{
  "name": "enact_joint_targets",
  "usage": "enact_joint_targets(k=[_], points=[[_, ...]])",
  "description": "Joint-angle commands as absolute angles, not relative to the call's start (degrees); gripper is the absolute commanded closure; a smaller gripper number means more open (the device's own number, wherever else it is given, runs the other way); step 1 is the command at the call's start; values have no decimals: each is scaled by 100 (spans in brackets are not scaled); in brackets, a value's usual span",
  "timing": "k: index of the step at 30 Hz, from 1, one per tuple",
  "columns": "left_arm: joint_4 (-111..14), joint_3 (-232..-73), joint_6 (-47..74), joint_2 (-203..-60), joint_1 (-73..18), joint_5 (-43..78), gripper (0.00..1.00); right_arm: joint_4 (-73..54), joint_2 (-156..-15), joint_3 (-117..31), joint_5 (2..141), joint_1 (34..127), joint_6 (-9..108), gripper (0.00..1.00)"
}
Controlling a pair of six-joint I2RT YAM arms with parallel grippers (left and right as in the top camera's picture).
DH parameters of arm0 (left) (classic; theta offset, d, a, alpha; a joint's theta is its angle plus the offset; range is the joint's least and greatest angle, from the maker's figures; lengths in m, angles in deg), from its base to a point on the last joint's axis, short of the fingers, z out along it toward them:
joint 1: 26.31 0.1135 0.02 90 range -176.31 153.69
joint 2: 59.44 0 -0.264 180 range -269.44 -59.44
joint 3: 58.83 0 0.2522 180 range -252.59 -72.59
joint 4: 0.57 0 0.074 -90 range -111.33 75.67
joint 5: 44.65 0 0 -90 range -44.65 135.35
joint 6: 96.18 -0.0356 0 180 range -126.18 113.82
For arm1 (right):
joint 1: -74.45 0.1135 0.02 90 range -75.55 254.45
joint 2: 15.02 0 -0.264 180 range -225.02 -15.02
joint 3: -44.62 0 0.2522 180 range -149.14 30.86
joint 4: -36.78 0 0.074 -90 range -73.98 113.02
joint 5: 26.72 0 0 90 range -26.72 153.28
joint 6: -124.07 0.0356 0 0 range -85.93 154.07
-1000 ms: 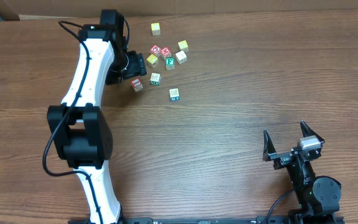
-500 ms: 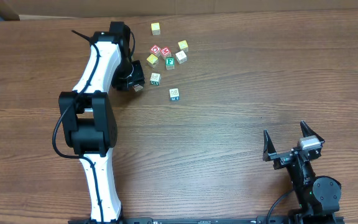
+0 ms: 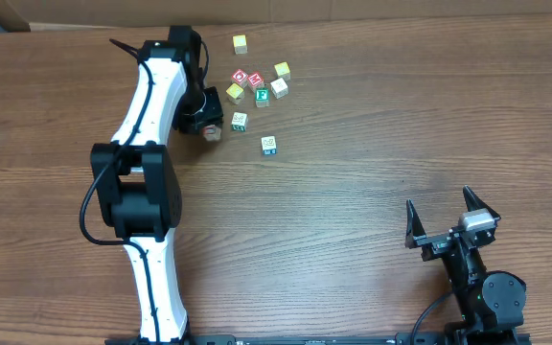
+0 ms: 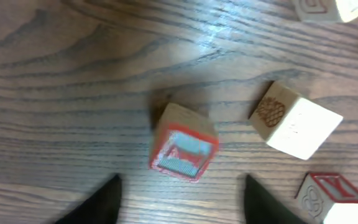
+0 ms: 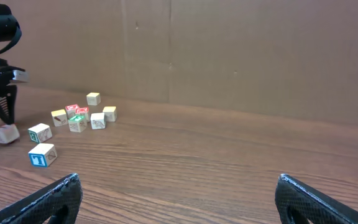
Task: Flip 5 blocks
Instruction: 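Lower the left gripper and grasp the red-lettered block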
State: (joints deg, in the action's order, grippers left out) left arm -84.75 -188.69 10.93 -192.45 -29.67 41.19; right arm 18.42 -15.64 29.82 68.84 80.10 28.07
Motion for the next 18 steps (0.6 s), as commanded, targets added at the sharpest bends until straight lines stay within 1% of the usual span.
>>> enact_joint_targets(k=[1, 2, 4, 6, 8, 10, 11, 12, 13, 18], points=[[-8442, -19000, 833, -19243, -3063, 4123, 38, 1866, -1525, 3041, 6893, 7984, 2803, 0], [-8457, -19000, 828, -19243, -3074, 4134, 37, 1866, -1525, 3041, 6893, 7984, 2803, 0], [-8527, -19002, 809, -19243, -3122, 4123, 33, 1866, -1525, 3041, 6893, 7984, 2803, 0], [-8669, -19000, 769, -19243, -3196, 4112, 33, 1866, -1525, 3041, 6893, 7984, 2803, 0], [-8853, -19000, 605, -19243, -3301, 4086, 36, 1866, -1525, 3041, 6895, 7984, 2803, 0], [-9065, -19000, 485, -19243, -3450, 4088, 48, 1866, -1525, 3041, 6893, 7984, 2805, 0], [-9141, -19000, 452, -19243, -3513, 4088, 63, 1866, -1525, 3041, 6893, 7984, 2803, 0], [-9235, -19000, 452, -19243, -3587, 4086, 88, 1866, -1525, 3041, 6893, 7984, 2805, 0], [-9331, -18998, 481, -19243, -3666, 4069, 96, 1866, -1525, 3041, 6893, 7984, 2803, 0], [-9545, -18814, 841, -19249, -4077, 4040, 96, 1866, -1525, 3041, 6893, 7984, 2805, 0]])
